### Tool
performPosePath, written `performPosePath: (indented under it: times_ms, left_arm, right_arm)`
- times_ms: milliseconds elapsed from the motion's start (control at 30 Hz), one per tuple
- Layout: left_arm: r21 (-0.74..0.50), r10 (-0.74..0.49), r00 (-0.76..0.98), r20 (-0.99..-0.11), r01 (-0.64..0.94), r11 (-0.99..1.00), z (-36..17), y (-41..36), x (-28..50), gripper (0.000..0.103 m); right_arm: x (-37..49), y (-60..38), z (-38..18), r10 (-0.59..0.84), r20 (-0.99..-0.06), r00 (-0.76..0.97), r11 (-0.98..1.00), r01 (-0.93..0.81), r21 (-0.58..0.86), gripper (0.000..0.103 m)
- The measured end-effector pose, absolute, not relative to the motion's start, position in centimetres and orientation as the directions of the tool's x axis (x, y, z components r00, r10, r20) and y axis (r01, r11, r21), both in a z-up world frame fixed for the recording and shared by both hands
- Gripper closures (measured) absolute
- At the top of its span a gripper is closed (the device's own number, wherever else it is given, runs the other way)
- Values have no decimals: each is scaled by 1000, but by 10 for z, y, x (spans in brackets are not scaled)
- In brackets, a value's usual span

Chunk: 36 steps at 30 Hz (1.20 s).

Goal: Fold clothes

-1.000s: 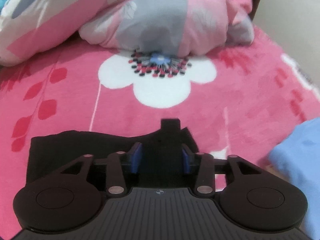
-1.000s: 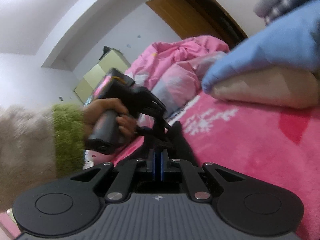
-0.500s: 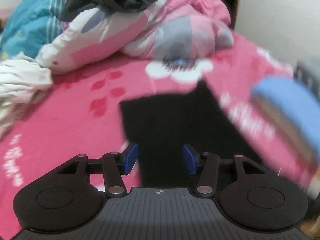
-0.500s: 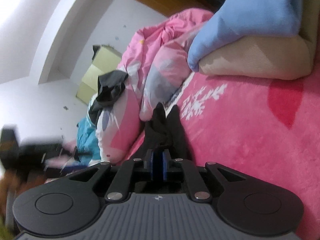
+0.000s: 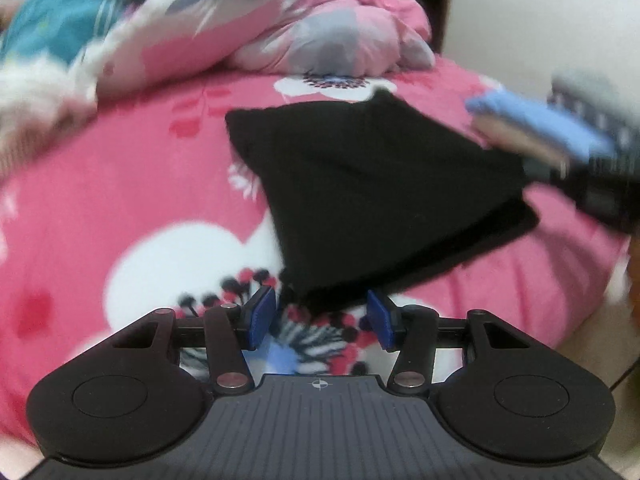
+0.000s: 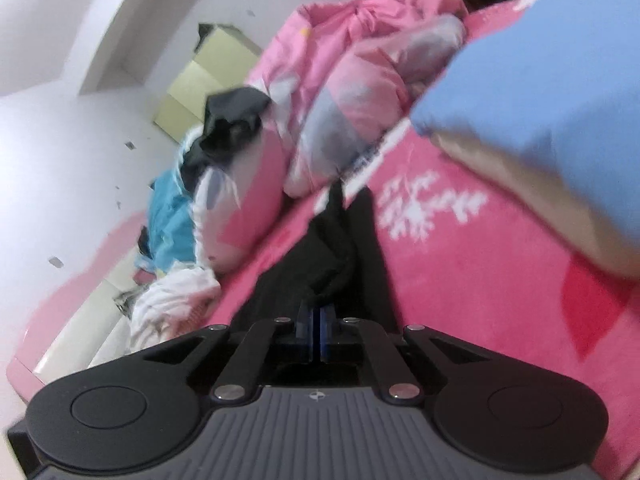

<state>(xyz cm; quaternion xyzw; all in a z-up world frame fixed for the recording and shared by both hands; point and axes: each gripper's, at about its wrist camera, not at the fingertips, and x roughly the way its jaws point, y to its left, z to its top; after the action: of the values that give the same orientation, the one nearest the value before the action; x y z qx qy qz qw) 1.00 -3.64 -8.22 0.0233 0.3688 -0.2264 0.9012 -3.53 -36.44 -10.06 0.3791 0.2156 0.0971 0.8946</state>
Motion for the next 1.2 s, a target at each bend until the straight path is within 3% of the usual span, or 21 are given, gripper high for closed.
performPosePath:
  times_ms: [133, 333, 500, 733, 867, 967, 1200]
  left_arm:
    - [-320, -489, 594, -639, 373, 871, -82, -14, 16, 52]
    - [-439, -552, 588, -591, 339, 832, -80, 6, 24, 52]
    - [-426, -537, 601, -593, 331, 842, -81, 5, 25, 53]
    - [-305, -448, 605, -658, 329, 894, -91, -12, 30, 58]
    - [-253, -431, 626, -650, 356, 900, -87, -10, 20, 58]
    - [-254, -438, 666, -604, 360, 898, -74, -3, 17, 58]
    - [-201, -518, 675, -526, 493, 846, -64, -37, 27, 58]
  right_arm:
    - [-39, -367, -110, 320, -370, 873, 690, 53, 722, 102]
    - [-43, -362, -107, 309, -370, 876, 705, 50, 707, 102]
    - [-44, -369, -129, 302, -410, 861, 672, 112, 732, 102]
    - [-47, -371, -117, 268, -429, 863, 731, 109, 673, 98]
    - [-62, -370, -94, 138, -469, 872, 841, 147, 521, 93]
    - [-66, -364, -72, 77, -447, 891, 902, 129, 412, 93]
    - [-27, -295, -55, 98, -400, 911, 991, -52, 123, 95]
